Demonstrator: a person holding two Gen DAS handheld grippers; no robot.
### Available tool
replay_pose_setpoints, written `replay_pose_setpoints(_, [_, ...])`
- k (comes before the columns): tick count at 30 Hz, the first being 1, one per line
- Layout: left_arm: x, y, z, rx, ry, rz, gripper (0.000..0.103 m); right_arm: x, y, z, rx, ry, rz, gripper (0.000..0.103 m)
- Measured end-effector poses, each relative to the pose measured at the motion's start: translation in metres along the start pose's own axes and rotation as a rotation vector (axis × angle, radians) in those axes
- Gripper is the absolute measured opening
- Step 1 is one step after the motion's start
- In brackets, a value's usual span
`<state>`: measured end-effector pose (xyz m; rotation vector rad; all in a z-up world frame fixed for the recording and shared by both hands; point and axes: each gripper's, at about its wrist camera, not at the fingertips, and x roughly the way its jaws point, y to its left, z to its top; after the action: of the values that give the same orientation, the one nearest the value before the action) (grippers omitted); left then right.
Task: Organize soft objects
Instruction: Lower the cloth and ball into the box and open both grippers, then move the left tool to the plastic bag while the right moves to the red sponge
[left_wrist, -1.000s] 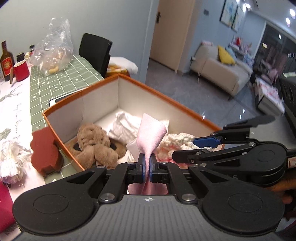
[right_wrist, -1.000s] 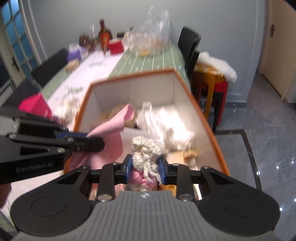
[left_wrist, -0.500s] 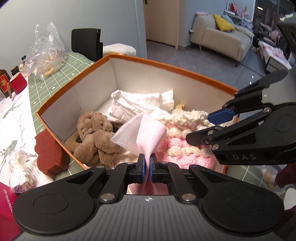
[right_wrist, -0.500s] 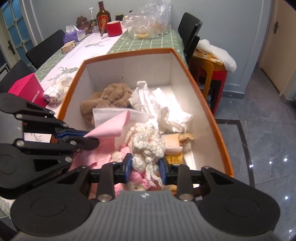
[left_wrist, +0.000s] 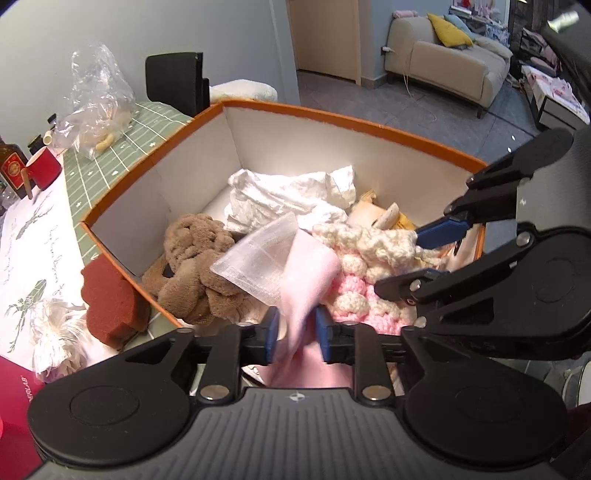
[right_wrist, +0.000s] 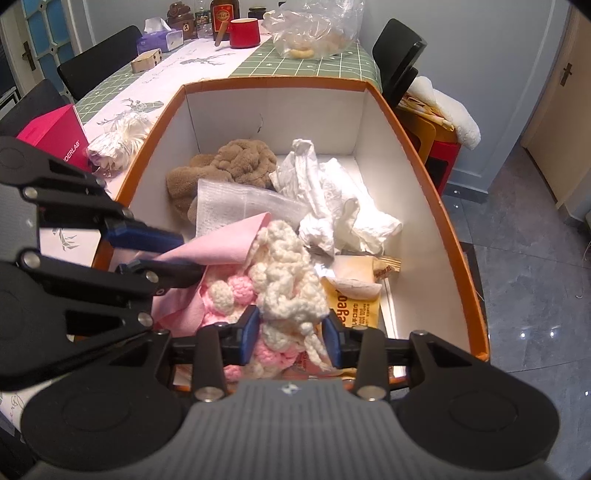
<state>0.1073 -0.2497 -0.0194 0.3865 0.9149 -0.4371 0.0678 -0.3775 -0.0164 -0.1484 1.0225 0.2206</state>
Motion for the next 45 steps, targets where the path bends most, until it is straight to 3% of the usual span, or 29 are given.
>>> replay_pose_setpoints(5, [-0.009, 0.008, 0.002, -0.031, -0.022, -0.004, 0.037, -0.006, 0.003, -0.001, -0.017, -0.006, -0.044, 0.052])
replay_pose_setpoints(9, [-0.017, 0.015, 0.003, -0.054, -0.042, 0.005, 0.051, -0.015, 0.002, 0.001, -0.012, -0.034, -0.048, 0.052])
replay_pose_setpoints(21, [-0.056, 0.056, 0.006, -0.149, -0.148, 0.052, 0.06, -0.041, 0.003, 0.015, 0.047, -0.159, -0.07, 0.052])
replay_pose_setpoints(29, [-0.083, 0.09, 0.002, -0.197, -0.192, 0.076, 0.062, -0.055, 0.028, 0.03, 0.024, -0.234, -0.041, 0.052])
replay_pose_setpoints(32, [-0.094, 0.106, -0.004, -0.209, -0.207, 0.1, 0.068, -0.061, 0.042, 0.035, -0.007, -0.27, -0.012, 0.052])
replay_pose_setpoints(45, [-0.068, 0.159, -0.043, -0.262, -0.136, 0.183, 0.069, -0.055, 0.101, 0.06, -0.105, -0.289, 0.085, 0.052])
